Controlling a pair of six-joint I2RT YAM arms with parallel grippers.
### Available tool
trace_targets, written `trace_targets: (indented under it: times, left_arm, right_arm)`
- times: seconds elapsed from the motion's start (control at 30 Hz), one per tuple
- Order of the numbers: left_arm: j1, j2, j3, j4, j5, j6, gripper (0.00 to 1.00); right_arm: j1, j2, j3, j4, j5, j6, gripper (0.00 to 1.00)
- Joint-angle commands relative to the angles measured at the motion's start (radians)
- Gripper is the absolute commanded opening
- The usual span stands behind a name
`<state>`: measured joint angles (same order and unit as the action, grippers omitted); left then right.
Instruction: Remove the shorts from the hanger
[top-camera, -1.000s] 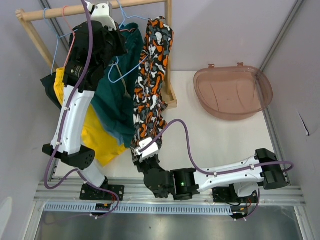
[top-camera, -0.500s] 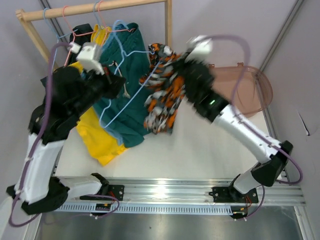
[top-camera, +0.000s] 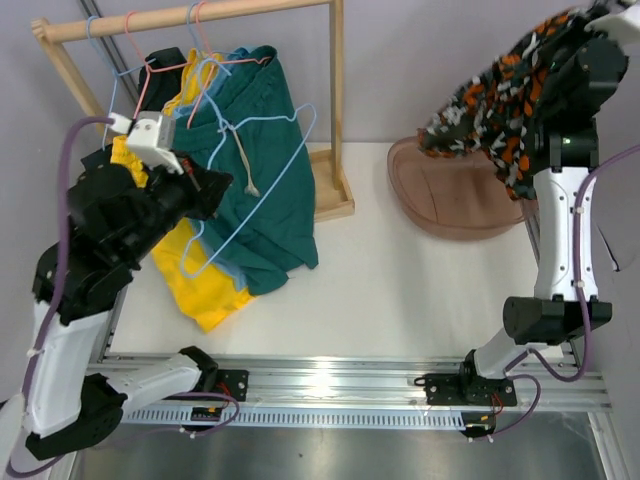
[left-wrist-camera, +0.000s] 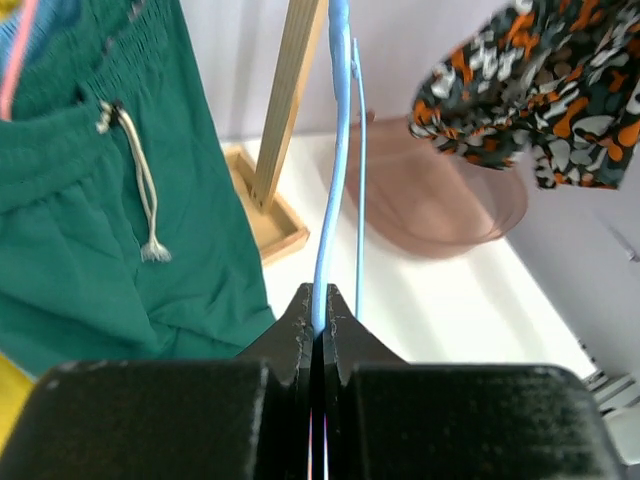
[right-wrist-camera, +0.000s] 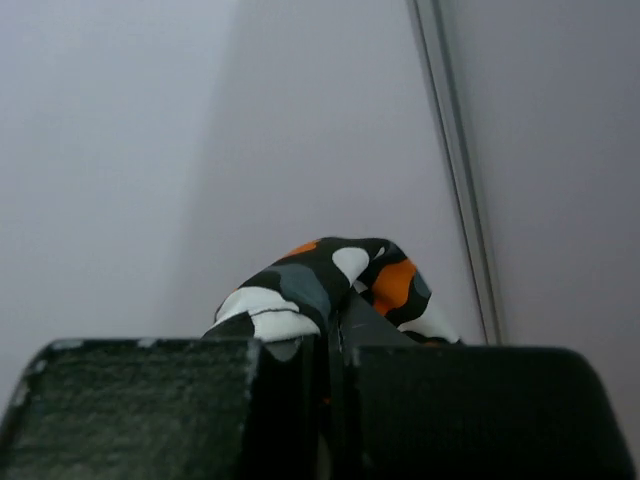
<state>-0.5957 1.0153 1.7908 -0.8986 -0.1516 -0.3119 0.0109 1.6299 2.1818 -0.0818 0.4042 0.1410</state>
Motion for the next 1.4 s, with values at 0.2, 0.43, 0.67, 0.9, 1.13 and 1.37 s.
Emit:
trace_targets:
  times: [0.2,0.43,0.67,0.9,1.13,1.37]
  left_arm:
    - [-0.004,0.048,-0.080,0.118,-0.025,0.014,0.00]
    - [-0.003,0.132,-0.008,0.132,-0.121,0.065,0.00]
    - [-0.001,0.383,0.273,0.144,-0.238,0.172,0.00]
    - [0.017,0.744,0.737,0.082,-0.298,0.249,0.00]
    - [0.092,0.888,0.780,0.204,-0.286,0.217,0.00]
    - [0.125,0.964,0.792,0.274,-0.289,0.201,0.00]
  right_arm:
    - [-0.071,0.057,-0.532,0.112,-0.278,0.114,0.00]
    - [-0.071,0.111,-0.511,0.017,-0.314,0.143,0.99]
    - [0.015,-0.051,-0.604,-0.047,-0.291,0.217,0.99]
    - [0.225,-0.419,-0.954,-0.024,-0.166,0.167,0.99]
    - [0.343,-0.745,-1.281,-0.022,-0.208,0.289,0.99]
    - [0.497,-0.785,-1.326,-0.085,-0.122,0.264,0.99]
